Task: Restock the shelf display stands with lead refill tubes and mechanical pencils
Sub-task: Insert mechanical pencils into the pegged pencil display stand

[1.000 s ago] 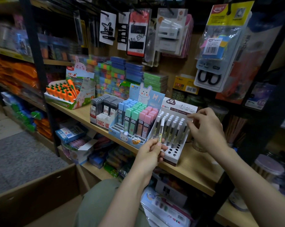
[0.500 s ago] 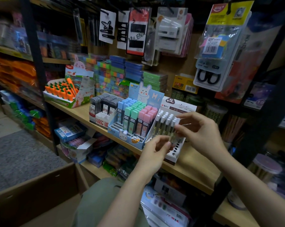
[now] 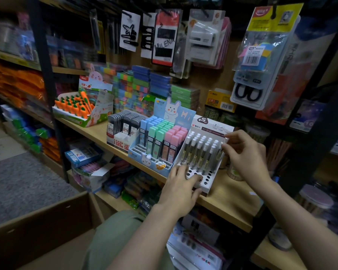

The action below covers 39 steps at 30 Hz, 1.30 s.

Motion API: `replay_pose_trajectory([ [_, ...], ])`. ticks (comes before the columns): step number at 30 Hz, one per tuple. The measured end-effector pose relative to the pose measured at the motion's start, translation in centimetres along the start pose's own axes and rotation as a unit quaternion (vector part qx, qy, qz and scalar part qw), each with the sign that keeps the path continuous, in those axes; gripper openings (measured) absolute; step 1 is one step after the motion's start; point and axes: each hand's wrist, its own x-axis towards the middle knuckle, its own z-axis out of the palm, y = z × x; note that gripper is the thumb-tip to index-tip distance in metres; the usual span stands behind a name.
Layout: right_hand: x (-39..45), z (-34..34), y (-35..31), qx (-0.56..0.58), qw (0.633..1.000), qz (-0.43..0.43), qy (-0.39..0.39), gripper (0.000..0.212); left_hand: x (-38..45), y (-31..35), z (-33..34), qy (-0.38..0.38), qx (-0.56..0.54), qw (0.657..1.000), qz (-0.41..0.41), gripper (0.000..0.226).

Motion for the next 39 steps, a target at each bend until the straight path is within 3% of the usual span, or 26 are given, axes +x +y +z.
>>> replay_pose_trajectory([
  [21,-1.3,1.6,1.4,-0.002,1.000,0.007,0.023,0.019,0.2,-0.2,0.4,0.008,-0.032,0.999,-0.014,0.038],
  [26,-0.4,1.9,1.7,-0.054,0.998,-0.013,0.027,0.017,0.1,0.0,0.3,0.010,-0.035,0.999,-0.014,0.036],
  [31,0.2,2.5,1.5,-0.067,0.997,0.047,0.009,0.017,0.1,-0.2,0.2,0.006,-0.035,0.999,-0.014,0.036],
  [39,-0.9,2.1,1.0,-0.067,0.996,0.056,-0.009,0.026,0.2,0.1,-0.3,-0.020,-0.049,0.998,-0.022,0.039],
])
